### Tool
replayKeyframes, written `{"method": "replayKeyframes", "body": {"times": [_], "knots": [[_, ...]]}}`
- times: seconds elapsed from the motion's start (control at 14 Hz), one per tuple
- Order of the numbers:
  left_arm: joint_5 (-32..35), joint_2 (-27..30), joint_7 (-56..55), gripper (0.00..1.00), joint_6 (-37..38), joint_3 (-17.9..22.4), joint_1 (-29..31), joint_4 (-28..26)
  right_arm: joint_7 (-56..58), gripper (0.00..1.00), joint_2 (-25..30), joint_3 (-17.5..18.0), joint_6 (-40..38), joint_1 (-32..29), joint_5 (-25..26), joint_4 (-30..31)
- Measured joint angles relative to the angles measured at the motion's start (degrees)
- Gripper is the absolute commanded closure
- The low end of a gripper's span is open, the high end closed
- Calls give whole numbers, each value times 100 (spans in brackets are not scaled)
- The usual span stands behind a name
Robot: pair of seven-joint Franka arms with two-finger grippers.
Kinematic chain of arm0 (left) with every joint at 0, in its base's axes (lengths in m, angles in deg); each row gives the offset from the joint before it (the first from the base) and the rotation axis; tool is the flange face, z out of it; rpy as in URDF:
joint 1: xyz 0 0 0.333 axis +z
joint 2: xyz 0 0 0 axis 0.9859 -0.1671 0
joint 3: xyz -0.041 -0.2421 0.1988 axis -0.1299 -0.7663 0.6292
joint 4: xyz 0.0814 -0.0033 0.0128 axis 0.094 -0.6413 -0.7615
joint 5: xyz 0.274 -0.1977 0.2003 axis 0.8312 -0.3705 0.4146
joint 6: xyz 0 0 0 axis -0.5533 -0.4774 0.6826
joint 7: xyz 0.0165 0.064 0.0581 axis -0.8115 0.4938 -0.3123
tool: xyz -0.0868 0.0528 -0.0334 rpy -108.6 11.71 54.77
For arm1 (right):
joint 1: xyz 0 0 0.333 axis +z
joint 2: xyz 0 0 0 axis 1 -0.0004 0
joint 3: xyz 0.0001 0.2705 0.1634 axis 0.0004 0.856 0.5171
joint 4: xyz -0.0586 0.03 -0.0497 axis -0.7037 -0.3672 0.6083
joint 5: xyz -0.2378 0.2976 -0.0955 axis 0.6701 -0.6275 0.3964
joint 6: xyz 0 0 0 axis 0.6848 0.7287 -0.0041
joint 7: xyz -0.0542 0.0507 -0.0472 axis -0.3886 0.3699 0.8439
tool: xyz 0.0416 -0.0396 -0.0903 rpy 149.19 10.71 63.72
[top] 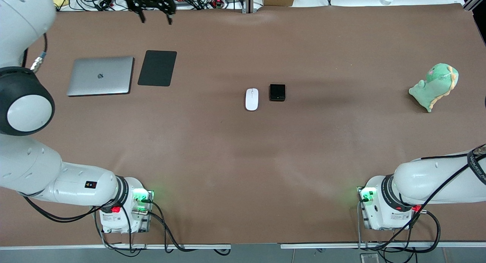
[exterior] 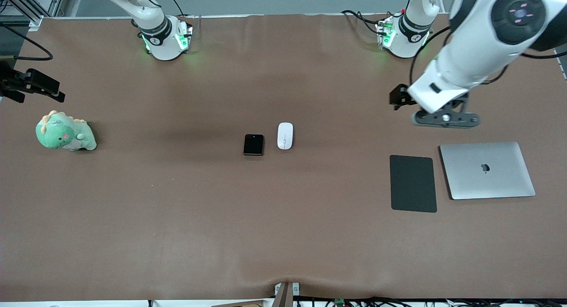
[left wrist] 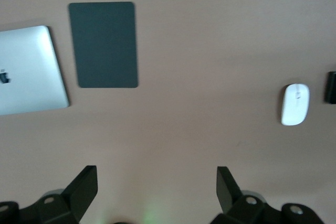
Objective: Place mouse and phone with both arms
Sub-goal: 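Reach the left gripper down over the white mouse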
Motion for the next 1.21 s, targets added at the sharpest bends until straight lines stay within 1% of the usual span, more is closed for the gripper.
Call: {"method": "replayKeyframes", "body": {"times": [0.36,0.43,0.64,0.93,1.21], "knots": [[0,-194,-725,0,-583,-616,-30,-244,-2,0,-9,-18,0,-2,0,1],[0,-270,-875,0,-691,-688,-103,-276,-2,0,-16,-21,0,-3,0,1],[55,-599,-1334,0,-1041,-720,-489,-313,-2,0,-24,-25,4,-4,0,1],[417,-1131,-2093,0,-1437,-729,-1075,-324,-2,0,-25,-16,23,-4,0,0],[473,-1515,-2599,0,-1921,-733,-1477,-323,-2,0,-25,-13,39,-4,-1,-1]]}}
